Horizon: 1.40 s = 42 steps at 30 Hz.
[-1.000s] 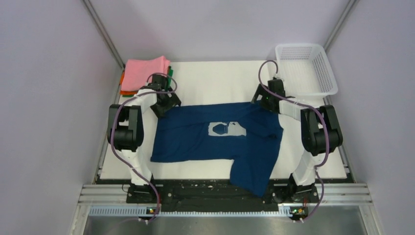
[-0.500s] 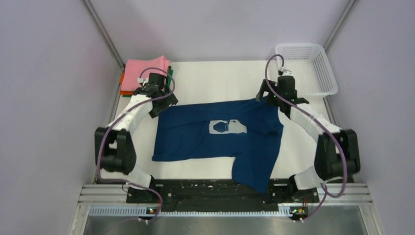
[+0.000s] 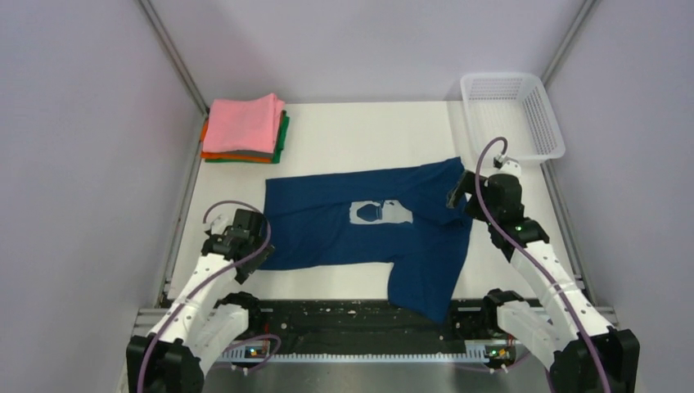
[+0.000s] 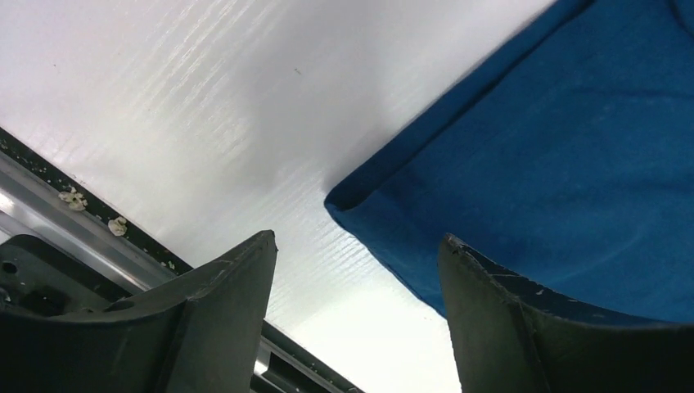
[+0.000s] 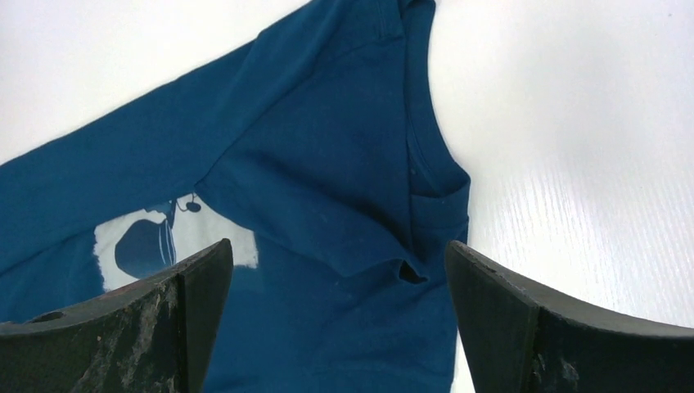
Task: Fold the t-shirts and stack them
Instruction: Grab the side of the flattened tshirt closest away from the robot with both arms
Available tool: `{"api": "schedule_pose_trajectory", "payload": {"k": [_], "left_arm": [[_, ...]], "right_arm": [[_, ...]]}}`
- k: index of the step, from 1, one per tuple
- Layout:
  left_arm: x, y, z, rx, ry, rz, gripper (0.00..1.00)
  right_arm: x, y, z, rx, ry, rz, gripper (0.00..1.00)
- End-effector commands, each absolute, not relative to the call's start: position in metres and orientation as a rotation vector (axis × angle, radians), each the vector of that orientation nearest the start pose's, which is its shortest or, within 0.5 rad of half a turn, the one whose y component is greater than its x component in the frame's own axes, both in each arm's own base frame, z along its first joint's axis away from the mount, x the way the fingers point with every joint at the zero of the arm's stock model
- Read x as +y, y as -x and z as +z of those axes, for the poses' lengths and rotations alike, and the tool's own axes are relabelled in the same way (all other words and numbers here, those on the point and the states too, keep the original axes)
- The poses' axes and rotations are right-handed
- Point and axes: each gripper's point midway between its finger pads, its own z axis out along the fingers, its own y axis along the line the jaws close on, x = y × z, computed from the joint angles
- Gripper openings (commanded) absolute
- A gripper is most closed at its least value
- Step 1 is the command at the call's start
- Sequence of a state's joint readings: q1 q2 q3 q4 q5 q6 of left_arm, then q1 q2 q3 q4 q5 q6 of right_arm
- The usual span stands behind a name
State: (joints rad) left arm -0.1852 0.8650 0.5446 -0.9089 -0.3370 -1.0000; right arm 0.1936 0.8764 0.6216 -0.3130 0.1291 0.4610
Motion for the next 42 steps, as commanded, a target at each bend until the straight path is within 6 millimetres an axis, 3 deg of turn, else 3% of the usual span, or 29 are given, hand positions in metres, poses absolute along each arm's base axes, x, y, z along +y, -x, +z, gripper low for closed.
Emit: {"api": "schedule_pose_trajectory", "payload": {"k": [1,9,14,18,21,23,25,28,34,38,42], "left_arm": [[0.002,-0.178,0.045,2.288,1.238,0.125,0.75],[-0.002,-0.186,0.024,2.308,1.27,0.127,0.66],[-0.007,-0.178,0.015,2.368,1.288,0.142,0.29],[-0.011,-0.176,0.015,2.373,1.29,0.103,0.18],[-0.012,-0.176,0.015,2.365,1.295,0.084,0.0],[-0.011,-0.175,0.017,2.367,1.29,0.09,0.0],[-0.008,-0.173,0.022,2.364,1.289,0.113,0.0],[-0.006,-0.172,0.027,2.355,1.281,0.121,0.0],[-0.009,-0.171,0.033,2.353,1.276,0.083,0.0],[-0.01,-0.17,0.033,2.357,1.279,0.072,0.0],[-0.012,-0.169,0.033,2.357,1.282,0.052,0.0]], "right_arm": [[0.06,-0.287,0.141,2.154,-0.346,0.278,0.99],[0.068,-0.28,0.136,2.193,-0.311,0.323,0.98],[0.06,-0.271,0.133,2.217,-0.329,0.275,0.98],[0.054,-0.263,0.131,2.247,-0.341,0.238,0.98],[0.055,-0.254,0.132,2.274,-0.334,0.233,0.97],[0.061,-0.244,0.13,2.313,-0.298,0.228,0.95],[0.072,-0.231,0.128,2.354,-0.228,0.21,0.94],[0.104,-0.202,0.12,2.432,-0.079,0.242,0.9],[0.166,-0.121,0.091,2.625,0.271,0.424,0.78],[0.178,-0.073,0.071,2.711,0.523,0.402,0.72],[0.176,-0.048,0.046,2.793,0.677,0.277,0.69]]}}
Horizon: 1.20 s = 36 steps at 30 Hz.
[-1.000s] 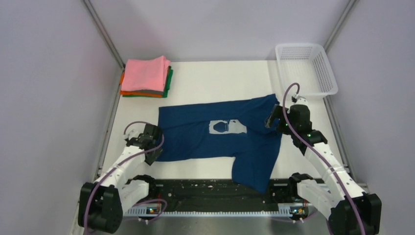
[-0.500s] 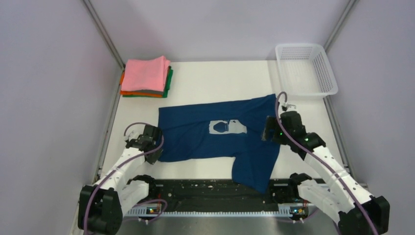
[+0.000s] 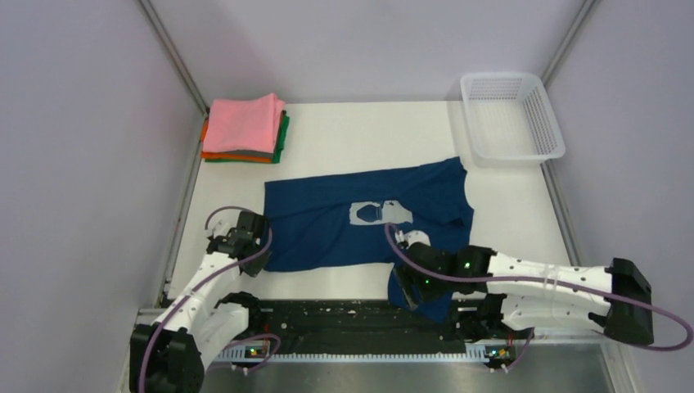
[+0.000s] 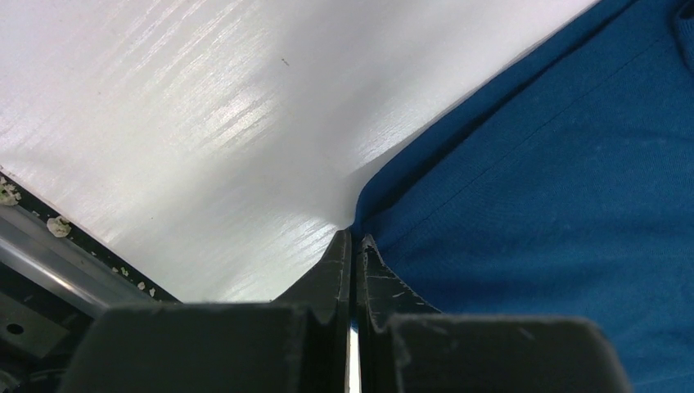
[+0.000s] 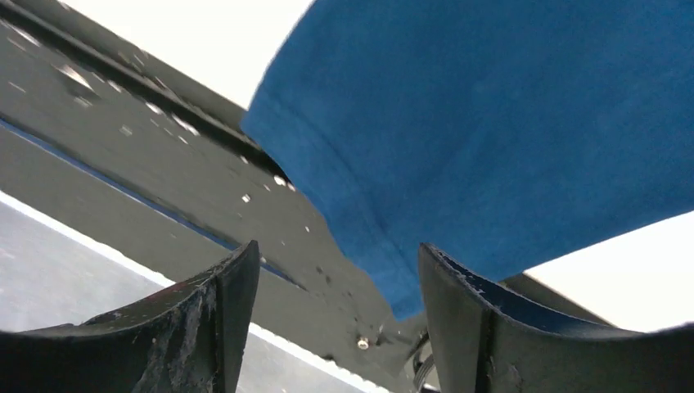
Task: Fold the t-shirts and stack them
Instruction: Grab the side of the flattened tshirt closest away from the robot with both arms, then fold the other side of the tshirt into a rectangle
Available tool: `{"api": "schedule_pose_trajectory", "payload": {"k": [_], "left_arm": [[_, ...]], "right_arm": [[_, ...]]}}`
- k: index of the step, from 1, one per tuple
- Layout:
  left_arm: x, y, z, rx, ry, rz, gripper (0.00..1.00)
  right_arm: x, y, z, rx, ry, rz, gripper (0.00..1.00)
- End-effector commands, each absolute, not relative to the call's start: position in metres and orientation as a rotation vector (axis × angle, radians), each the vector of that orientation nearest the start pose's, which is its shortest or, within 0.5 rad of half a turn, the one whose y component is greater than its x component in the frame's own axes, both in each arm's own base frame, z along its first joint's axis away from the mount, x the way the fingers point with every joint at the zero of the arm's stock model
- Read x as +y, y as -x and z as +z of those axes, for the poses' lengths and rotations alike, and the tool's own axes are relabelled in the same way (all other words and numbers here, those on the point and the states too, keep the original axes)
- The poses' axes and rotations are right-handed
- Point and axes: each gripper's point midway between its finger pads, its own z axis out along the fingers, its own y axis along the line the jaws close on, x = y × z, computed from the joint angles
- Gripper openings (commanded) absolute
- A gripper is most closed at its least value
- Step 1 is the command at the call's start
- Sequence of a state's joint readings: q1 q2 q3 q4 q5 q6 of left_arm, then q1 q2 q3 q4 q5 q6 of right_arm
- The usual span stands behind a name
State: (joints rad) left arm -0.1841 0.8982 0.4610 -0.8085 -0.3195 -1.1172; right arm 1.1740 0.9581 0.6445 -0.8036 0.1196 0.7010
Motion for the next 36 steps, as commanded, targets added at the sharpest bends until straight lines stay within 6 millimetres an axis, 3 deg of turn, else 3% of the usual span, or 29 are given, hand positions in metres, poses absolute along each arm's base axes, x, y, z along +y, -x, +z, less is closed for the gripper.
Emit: {"api": "schedule_pose_trajectory", "payload": {"k": [1,5,9,11,16,26,36], "left_arm": [[-0.012,-0.169,0.033,2.358,1.28,0.052,0.0],[-0.011,-0.169,0.036,2.356,1.278,0.062,0.0],[-0.014,-0.171,0.036,2.363,1.277,0.041,0.0],[-0.015,-0.172,0.037,2.364,1.274,0.029,0.0],[-0.017,-0.177,0.042,2.354,1.265,0.007,0.0],[-0.027,-0.2,0.064,2.308,1.238,-0.095,0.0],[-0.026,-0.224,0.074,2.33,1.219,-0.055,0.0]], "right_arm": [[0.174,-0.044,0.04,2.809,0.704,0.236,0.68],[0.169,-0.032,0.025,2.857,0.743,0.167,0.61],[0.162,-0.038,0.014,2.848,0.688,0.1,0.52],[0.162,-0.047,0.012,2.813,0.632,0.063,0.28],[0.164,-0.076,0.026,2.714,0.539,-0.021,0.0],[0.161,-0.165,0.11,2.468,0.321,-0.031,0.0],[0.155,-0.243,0.163,2.347,0.202,0.043,0.0]]}}
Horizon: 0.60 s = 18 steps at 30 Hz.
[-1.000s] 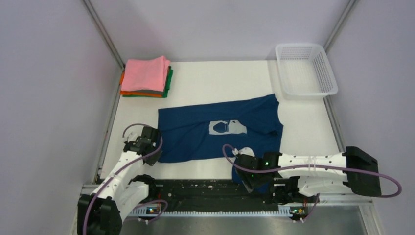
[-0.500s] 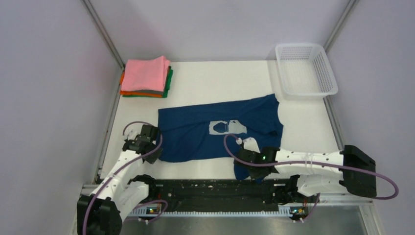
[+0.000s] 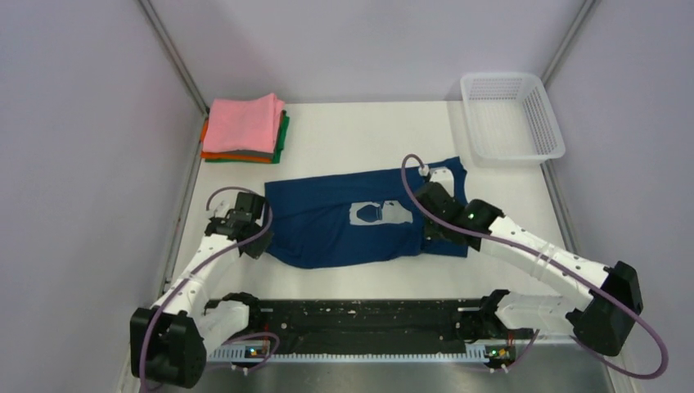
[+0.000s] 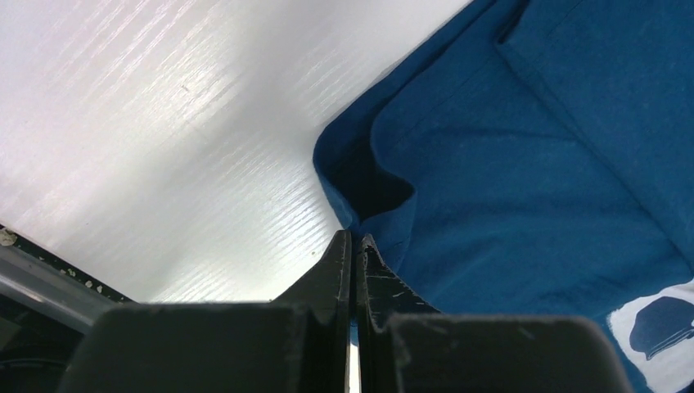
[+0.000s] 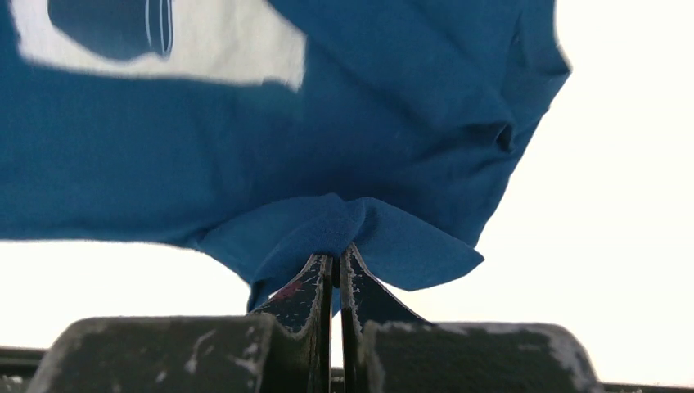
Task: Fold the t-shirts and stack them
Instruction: Fold the other side of the tshirt into a rectangle
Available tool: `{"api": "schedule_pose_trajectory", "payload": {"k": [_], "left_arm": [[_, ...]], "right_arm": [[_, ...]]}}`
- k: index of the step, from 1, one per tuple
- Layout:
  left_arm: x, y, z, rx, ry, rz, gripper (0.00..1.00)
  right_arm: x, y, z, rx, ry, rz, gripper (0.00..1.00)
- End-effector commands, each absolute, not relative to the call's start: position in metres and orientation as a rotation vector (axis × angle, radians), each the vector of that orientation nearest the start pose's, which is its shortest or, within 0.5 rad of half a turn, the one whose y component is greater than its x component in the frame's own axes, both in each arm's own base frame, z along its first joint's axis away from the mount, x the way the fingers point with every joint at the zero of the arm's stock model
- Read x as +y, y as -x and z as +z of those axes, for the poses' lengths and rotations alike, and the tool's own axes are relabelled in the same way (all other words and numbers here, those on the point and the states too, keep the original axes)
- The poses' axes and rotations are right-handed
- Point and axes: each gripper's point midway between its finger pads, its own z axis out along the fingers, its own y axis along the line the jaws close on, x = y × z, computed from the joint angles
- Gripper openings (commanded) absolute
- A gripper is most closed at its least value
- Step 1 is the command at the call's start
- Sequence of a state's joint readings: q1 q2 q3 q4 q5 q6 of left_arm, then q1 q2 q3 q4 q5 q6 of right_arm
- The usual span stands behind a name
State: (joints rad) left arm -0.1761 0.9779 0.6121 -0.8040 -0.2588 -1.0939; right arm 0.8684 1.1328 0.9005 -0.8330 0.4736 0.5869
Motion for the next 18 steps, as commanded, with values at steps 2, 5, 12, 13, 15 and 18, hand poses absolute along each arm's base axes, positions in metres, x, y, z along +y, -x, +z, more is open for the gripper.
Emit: {"api": "schedule_pose_trajectory", "payload": {"k": [2,5,12,13,15,18], "left_arm": [[-0.024,-0.228,0.072,2.355,1.223,-0.028,0.0],[-0.021,-0.235,0.072,2.369,1.221,-0.009,0.0],[-0.001,-0.239,0.07,2.377,1.267,0.074,0.0],[0.001,-0.239,0.069,2.381,1.272,0.074,0.0],[0.006,-0.24,0.067,2.385,1.284,0.077,0.0],[0.007,-0.243,0.066,2.396,1.284,0.067,0.0]], "right_arm": [[0.155,-0.255,0.169,2.339,0.211,0.052,0.0],[0.152,-0.273,0.172,2.347,0.219,0.028,0.0],[0.141,-0.31,0.168,2.397,0.17,0.014,0.0],[0.139,-0.314,0.168,2.398,0.169,0.003,0.0],[0.132,-0.319,0.168,2.403,0.162,-0.02,0.0],[0.119,-0.324,0.166,2.411,0.123,-0.037,0.0]]}}
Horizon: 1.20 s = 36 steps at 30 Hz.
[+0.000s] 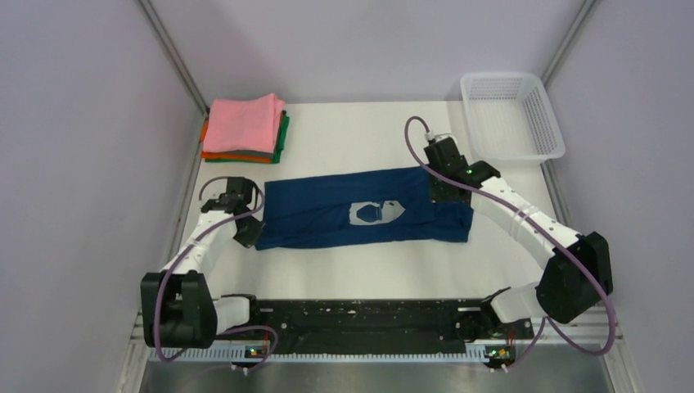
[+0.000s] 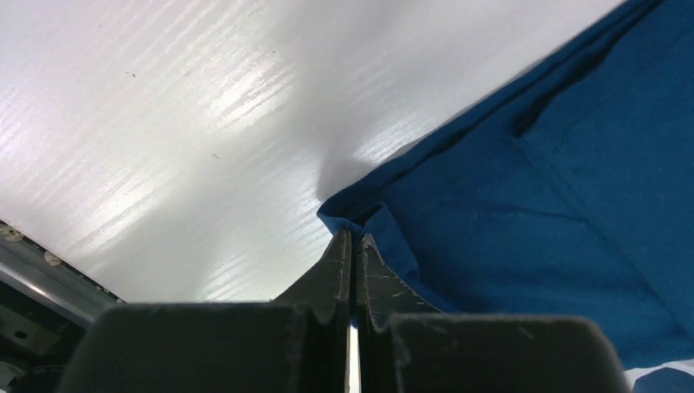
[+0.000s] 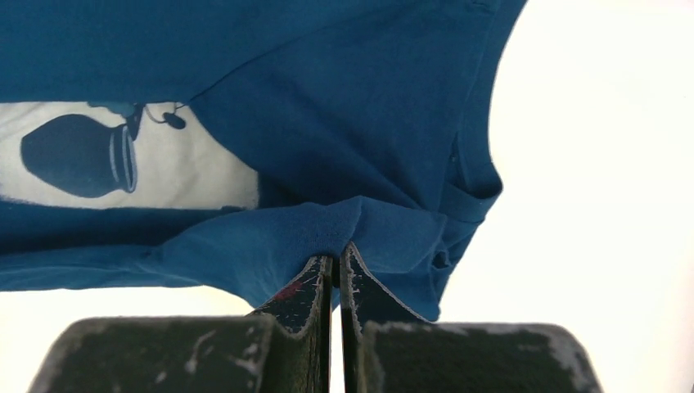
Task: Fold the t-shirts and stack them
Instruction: Fold the other side of the tshirt into a rectangle
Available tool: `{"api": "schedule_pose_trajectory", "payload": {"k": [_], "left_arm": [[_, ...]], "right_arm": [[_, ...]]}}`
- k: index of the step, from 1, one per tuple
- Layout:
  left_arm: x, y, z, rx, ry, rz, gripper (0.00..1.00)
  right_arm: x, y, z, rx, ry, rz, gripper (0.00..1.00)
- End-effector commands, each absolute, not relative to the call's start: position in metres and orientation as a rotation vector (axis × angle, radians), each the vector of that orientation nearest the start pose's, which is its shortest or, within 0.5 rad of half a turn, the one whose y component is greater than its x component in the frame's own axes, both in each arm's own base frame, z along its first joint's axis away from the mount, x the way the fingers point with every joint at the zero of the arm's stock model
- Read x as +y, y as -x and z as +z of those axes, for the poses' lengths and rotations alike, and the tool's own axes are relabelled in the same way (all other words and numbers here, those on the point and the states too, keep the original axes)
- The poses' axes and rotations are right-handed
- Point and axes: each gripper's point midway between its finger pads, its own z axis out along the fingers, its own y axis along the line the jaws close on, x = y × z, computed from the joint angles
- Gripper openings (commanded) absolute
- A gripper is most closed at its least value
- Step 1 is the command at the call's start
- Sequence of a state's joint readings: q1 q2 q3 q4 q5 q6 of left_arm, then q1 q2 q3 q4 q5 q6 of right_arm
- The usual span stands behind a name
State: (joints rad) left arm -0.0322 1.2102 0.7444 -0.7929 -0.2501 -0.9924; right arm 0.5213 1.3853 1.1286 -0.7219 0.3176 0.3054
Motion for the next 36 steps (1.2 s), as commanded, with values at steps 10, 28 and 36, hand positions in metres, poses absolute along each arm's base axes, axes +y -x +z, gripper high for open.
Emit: {"api": "schedule_pose_trajectory", "payload": {"k": [10,28,36], "left_arm": [[0.002,-0.269,0.073,2.423,1.268,-0.03,0.0],[0.006,-0.329,0.052,2.498,1.274,0.031,0.12],[0.02,-0.364,0.066,2.445,1.316,0.006,0.48]], "right_arm": [[0.114,-0.342,0.171,2.403,0.144,-0.056,0.0],[0.098,-0.425,0.142,2.506,0.285,-0.251,0.0],[0.097,-0.492,0.118,2.487,0.193,-0.286,0.48]]}}
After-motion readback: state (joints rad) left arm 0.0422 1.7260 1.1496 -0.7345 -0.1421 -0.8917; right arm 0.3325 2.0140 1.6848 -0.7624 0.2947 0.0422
